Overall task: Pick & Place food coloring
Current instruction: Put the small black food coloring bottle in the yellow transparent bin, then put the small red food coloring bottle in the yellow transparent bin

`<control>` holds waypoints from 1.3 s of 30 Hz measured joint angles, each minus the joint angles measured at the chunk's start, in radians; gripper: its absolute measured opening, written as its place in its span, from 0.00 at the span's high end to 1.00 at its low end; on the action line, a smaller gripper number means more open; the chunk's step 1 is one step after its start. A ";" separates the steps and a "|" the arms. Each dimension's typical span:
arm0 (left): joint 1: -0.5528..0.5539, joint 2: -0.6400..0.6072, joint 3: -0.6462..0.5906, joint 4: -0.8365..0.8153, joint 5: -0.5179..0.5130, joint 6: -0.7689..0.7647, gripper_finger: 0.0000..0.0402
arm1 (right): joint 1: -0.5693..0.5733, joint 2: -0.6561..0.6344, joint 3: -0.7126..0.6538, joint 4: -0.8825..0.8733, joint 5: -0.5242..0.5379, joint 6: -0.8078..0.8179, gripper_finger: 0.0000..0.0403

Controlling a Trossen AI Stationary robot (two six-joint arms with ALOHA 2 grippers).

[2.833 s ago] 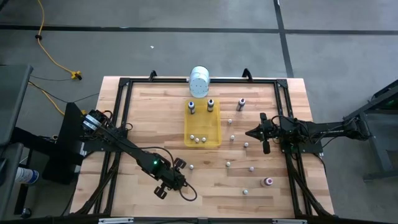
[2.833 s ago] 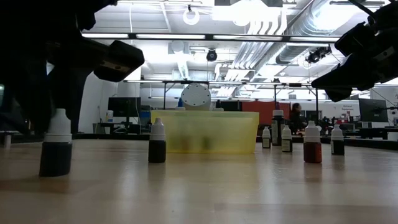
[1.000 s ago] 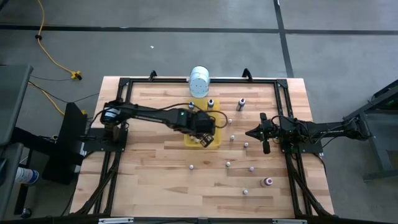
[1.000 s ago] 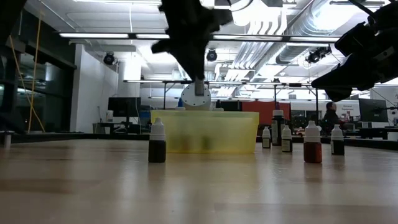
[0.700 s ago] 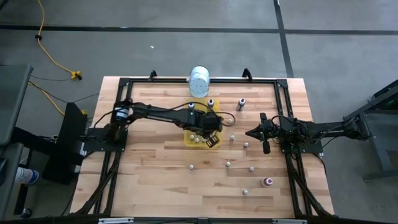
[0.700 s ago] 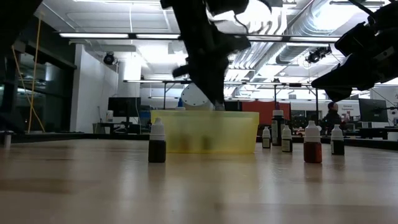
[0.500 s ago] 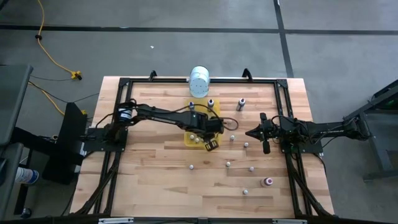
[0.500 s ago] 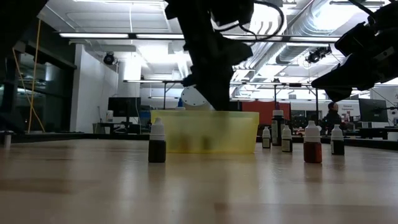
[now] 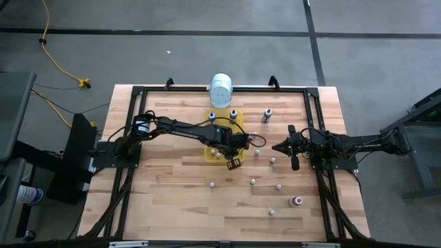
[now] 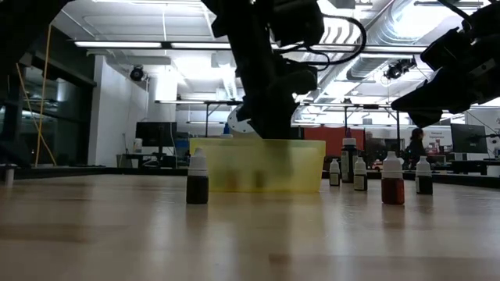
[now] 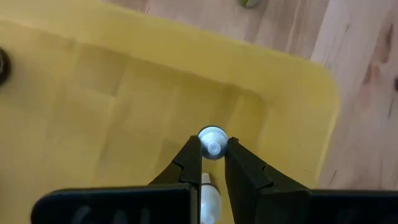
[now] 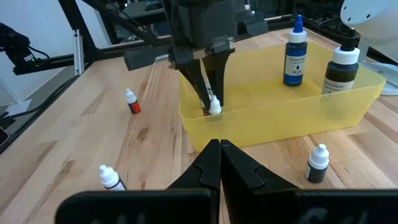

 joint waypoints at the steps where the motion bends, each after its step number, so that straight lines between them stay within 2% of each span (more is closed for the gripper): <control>1: 0.000 0.006 0.001 0.003 0.000 0.000 0.92 | 0.000 0.000 0.000 0.000 0.000 0.000 1.00; 20: -0.007 0.026 0.000 0.006 0.003 0.001 0.91 | 0.000 0.000 0.000 0.000 0.000 0.000 1.00; 23: -0.007 0.026 0.000 0.005 0.003 0.003 0.86 | 0.000 0.000 0.000 0.000 0.000 0.000 1.00; 32: -0.007 0.007 0.010 -0.006 -0.004 0.026 0.62 | 0.000 0.000 0.000 0.000 0.000 0.000 1.00; 39: -0.007 -0.032 0.076 -0.021 -0.027 0.083 0.55 | 0.000 0.000 0.000 0.000 0.000 0.000 1.00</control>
